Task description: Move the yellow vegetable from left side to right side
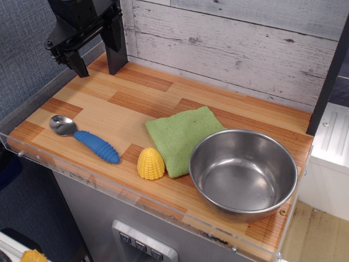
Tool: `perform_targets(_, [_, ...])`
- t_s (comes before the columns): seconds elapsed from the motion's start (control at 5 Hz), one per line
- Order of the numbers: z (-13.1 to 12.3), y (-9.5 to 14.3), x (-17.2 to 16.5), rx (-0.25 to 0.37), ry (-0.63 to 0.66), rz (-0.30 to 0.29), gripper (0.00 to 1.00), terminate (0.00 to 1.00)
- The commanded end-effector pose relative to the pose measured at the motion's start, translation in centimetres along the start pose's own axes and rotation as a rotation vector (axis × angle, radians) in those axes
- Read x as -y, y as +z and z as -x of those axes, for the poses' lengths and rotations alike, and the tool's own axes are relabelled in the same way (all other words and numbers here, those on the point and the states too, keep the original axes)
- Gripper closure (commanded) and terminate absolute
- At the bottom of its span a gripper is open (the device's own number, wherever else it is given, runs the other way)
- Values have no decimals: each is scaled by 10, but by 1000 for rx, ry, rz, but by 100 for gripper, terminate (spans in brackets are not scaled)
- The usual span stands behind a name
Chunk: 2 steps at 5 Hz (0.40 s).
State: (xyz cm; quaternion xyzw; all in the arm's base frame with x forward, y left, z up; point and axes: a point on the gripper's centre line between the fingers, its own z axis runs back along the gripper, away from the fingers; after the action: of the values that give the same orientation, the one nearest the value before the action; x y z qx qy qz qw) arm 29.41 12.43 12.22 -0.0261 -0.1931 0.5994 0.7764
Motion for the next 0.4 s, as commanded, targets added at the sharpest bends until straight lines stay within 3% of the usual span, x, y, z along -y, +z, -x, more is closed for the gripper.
perform_targets(0.0, [0, 0, 0, 0, 0, 0, 0, 0])
perform_targets(0.2, [22, -2, -4, -28, -35, 8, 0, 0])
